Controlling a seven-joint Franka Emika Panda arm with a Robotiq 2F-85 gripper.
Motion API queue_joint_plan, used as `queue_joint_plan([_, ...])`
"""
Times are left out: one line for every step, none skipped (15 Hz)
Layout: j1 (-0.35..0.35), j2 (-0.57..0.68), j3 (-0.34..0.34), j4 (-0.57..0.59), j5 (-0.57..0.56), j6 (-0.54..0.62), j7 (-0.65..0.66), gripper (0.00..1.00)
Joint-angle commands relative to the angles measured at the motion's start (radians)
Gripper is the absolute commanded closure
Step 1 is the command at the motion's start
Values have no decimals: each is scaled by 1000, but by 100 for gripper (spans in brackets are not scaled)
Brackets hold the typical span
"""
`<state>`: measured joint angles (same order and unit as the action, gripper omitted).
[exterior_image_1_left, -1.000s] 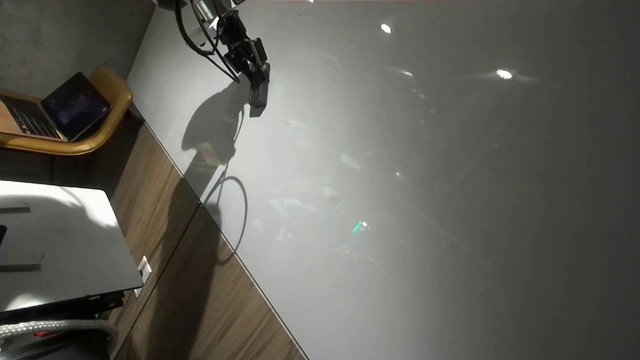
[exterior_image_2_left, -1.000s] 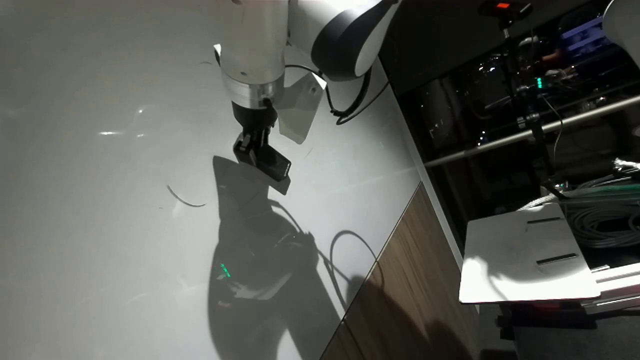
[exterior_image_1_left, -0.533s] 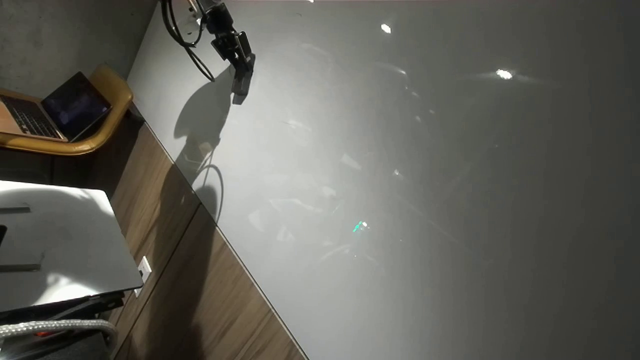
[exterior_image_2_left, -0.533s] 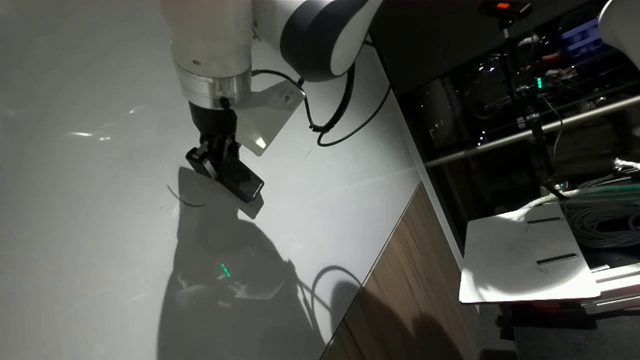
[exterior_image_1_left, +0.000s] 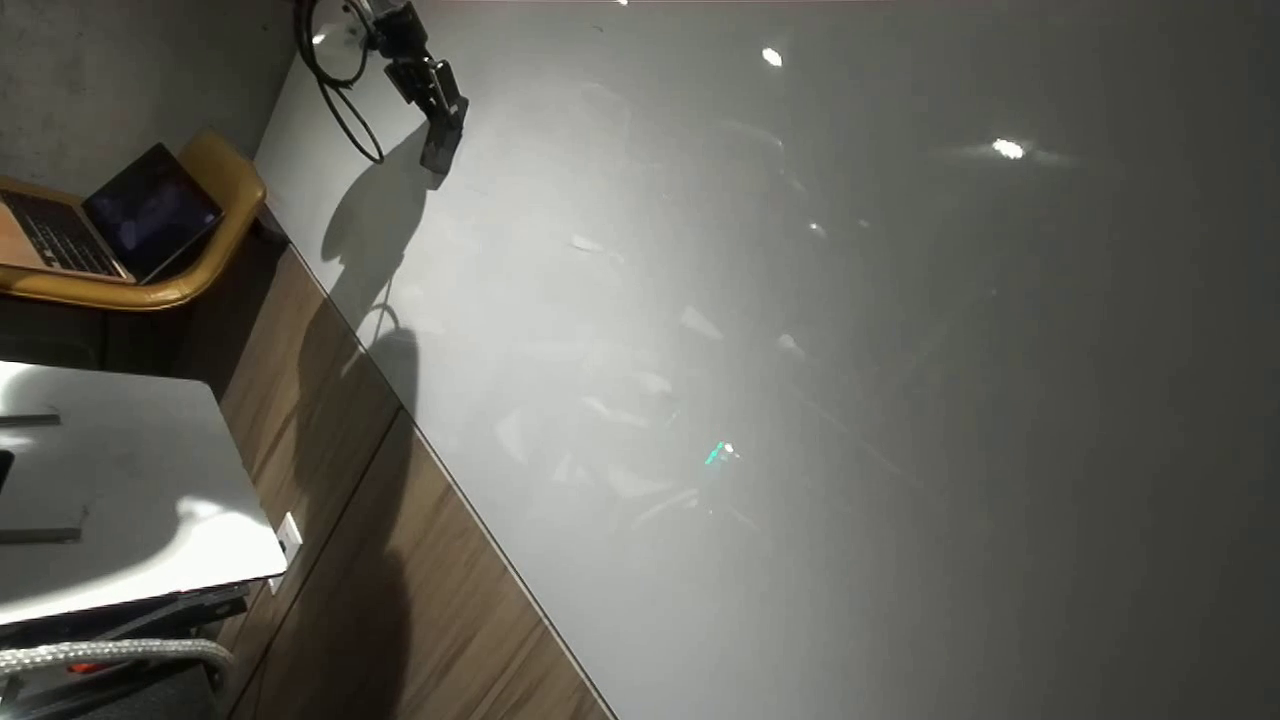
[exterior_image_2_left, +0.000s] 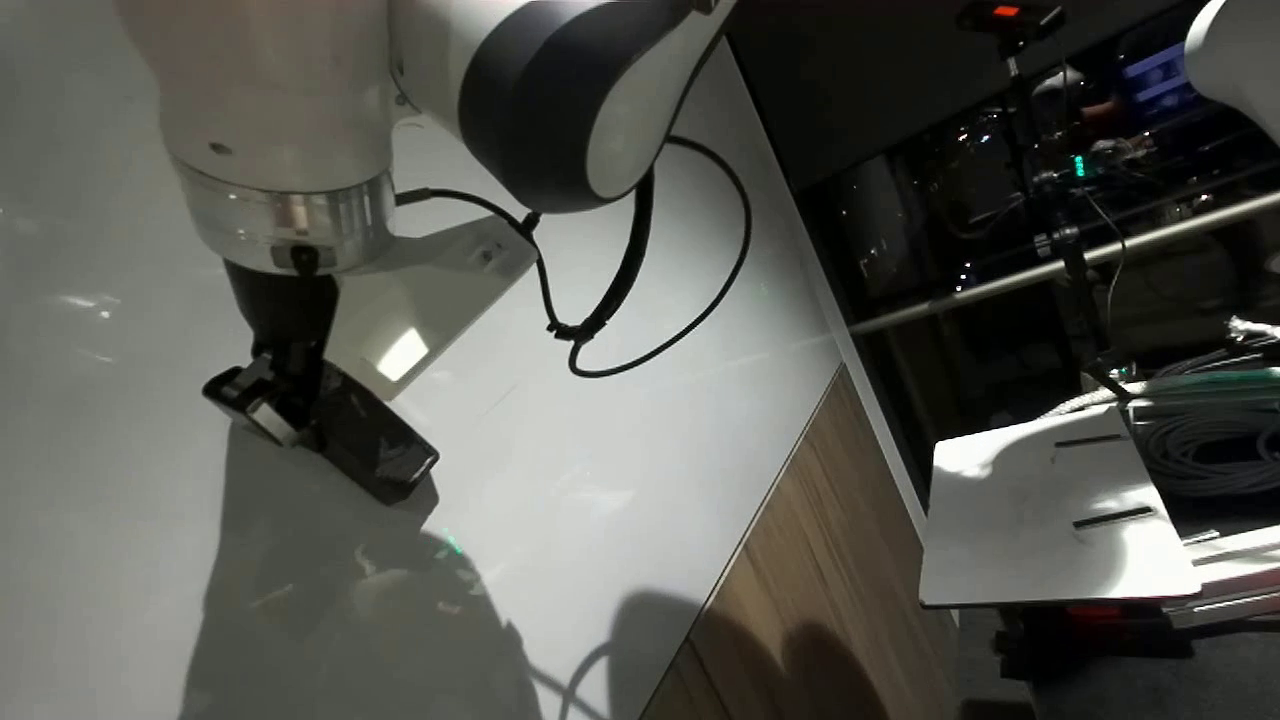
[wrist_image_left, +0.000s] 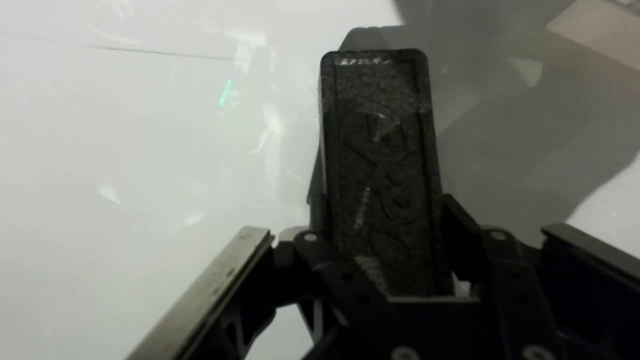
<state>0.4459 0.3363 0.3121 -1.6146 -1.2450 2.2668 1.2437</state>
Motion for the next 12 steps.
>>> queue_joint_plan([35, 133, -15, 228, -25, 40, -85, 71])
queue_joint_plan([41, 142, -18, 256, -19, 35, -115, 71])
queue_joint_plan([42, 146, -25, 280, -11, 27, -156, 71])
queue_joint_plan([40, 147, -30, 300, 6, 14, -197, 71])
queue_joint_plan([33, 127, -38, 286, 22, 3, -230, 71])
queue_joint_plan([26, 109, -45, 267, 37, -2, -254, 71])
queue_joint_plan([13, 74, -52, 221, 52, 0, -261, 71])
queue_joint_plan([7, 50, -59, 189, 61, 2, -263, 71])
queue_joint_plan([0, 16, -65, 141, 68, 4, -249, 71])
queue_joint_plan([-6, -12, -69, 102, 69, 7, -232, 71])
queue_joint_plan([-11, -39, -74, 65, 65, 9, -214, 71])
queue_joint_plan([-20, -68, -77, 26, 61, 10, -203, 71])
